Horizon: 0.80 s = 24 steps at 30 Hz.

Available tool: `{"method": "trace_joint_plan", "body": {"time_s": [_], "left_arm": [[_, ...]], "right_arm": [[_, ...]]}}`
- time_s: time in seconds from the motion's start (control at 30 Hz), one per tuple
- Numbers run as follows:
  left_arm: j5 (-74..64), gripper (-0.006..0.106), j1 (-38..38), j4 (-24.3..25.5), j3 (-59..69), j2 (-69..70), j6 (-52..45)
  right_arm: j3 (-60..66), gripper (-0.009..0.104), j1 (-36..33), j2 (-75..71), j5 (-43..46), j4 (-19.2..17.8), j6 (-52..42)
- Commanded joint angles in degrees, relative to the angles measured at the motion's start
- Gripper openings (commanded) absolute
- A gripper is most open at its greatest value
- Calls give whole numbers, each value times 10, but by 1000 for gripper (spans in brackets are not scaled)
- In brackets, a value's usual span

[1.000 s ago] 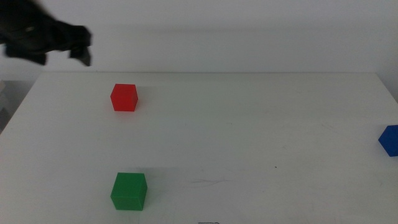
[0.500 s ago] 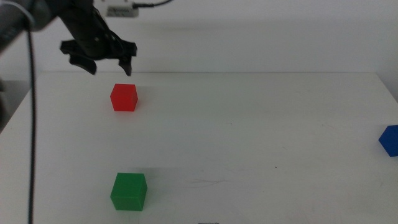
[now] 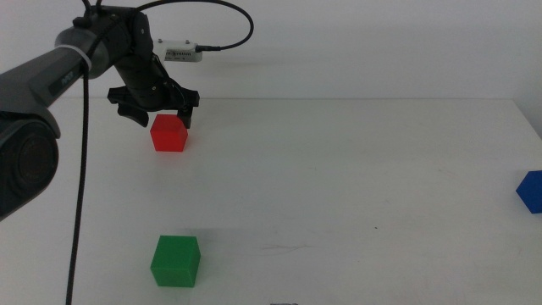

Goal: Stack red cubes first, then green, then blue cubes in a specific spot.

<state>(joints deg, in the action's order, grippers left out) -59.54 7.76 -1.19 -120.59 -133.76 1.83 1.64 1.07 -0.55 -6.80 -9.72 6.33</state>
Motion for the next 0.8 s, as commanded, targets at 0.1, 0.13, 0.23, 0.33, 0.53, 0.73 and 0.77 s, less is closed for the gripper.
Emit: {"method": "trace_joint_plan", "body": {"time_s": [0.1, 0.13, 0.23, 0.33, 0.53, 0.73, 0.77], "left_arm": [[36, 94, 1, -7, -21, 27, 7], [36, 94, 1, -7, -21, 23, 7], [42, 94, 1, -7, -21, 15, 7], [50, 93, 1, -7, -21, 12, 6], [62, 77, 0, -7, -21, 5, 7], [55, 42, -5, -11, -21, 6, 16], [41, 33, -5, -11, -21, 6, 16]], "right_arm": [[-10, 94, 4, -13, 46, -8, -3], [-10, 94, 4, -13, 46, -8, -3], [-10, 94, 4, -13, 46, -8, -3], [-10, 94, 4, -13, 46, -8, -3], [-10, 94, 4, -13, 46, -7, -3], [-10, 94, 4, -13, 46, -8, -3], [-10, 94, 4, -13, 46, -8, -3]]}}
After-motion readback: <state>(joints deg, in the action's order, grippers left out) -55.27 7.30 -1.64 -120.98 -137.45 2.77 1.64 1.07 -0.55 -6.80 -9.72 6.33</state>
